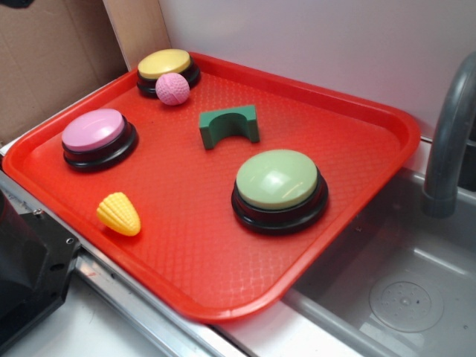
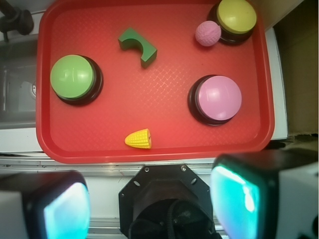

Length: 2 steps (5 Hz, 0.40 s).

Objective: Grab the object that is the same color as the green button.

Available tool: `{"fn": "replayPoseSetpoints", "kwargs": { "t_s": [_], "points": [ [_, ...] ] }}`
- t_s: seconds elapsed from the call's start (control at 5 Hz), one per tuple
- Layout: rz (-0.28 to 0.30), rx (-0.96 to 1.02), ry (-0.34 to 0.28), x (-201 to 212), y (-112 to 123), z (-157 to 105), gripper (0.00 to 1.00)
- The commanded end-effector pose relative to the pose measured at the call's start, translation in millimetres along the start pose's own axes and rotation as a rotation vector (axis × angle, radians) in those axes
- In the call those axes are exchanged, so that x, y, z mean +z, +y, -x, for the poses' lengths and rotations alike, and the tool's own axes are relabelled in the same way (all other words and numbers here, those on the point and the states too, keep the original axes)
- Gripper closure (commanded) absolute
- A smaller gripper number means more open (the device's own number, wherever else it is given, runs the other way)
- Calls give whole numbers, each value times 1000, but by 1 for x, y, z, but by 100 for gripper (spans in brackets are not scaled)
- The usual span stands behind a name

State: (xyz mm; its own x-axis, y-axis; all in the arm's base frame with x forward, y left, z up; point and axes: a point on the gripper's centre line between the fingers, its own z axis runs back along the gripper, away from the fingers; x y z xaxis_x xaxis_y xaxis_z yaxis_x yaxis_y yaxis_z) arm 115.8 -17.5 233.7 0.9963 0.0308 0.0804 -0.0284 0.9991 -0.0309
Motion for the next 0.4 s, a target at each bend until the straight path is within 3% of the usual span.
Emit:
{"fn": "replayPoseSetpoints", "kwargs": {
  "t_s": [0.0,0.2],
  "points": [
    [0,0,0,0,0,0,0],
    [-42,-24,56,-35,-5,-47,0]
  ]
}}
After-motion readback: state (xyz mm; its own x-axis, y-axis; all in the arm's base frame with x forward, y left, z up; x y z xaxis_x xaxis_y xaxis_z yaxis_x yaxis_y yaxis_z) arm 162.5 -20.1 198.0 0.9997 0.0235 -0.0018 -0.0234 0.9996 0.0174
